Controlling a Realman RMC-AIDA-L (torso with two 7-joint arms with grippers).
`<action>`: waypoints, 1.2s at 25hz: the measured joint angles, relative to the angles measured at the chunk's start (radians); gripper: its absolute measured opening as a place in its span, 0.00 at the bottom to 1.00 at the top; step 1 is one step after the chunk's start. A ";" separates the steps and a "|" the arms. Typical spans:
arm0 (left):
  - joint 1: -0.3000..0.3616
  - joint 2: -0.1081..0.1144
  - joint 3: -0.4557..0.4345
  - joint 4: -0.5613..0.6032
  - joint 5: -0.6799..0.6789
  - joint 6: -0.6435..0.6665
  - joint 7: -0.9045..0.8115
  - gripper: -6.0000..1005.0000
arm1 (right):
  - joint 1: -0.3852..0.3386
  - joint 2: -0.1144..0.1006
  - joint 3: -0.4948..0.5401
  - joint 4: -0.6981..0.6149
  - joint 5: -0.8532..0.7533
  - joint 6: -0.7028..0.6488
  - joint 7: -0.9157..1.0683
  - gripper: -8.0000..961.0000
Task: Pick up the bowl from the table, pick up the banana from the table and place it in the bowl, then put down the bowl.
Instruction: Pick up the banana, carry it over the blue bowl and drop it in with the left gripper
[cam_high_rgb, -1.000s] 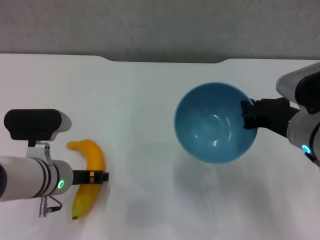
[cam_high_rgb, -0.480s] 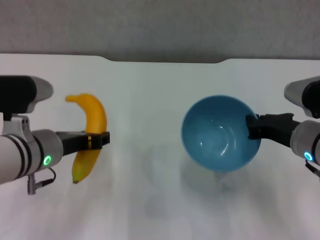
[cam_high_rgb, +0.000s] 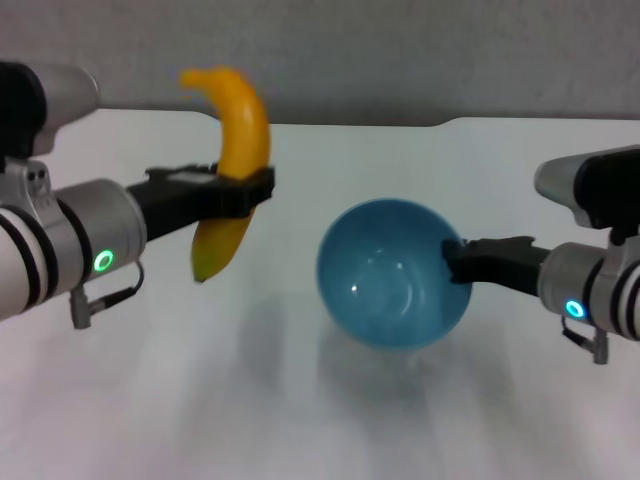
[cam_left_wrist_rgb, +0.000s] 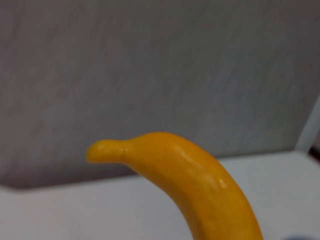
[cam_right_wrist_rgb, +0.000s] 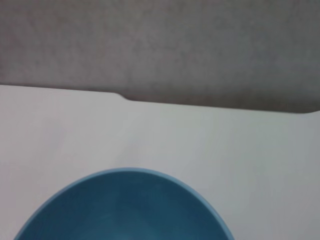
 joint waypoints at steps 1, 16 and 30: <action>0.006 0.000 0.003 -0.010 -0.030 0.013 0.028 0.52 | 0.005 0.000 -0.001 -0.008 0.024 0.001 -0.018 0.05; -0.036 -0.003 0.073 0.105 -0.415 0.107 0.365 0.53 | 0.099 0.003 -0.006 -0.117 0.268 0.061 -0.183 0.05; -0.040 -0.005 0.109 0.219 -0.735 0.150 0.664 0.54 | 0.150 0.001 0.039 -0.111 0.291 0.147 -0.183 0.05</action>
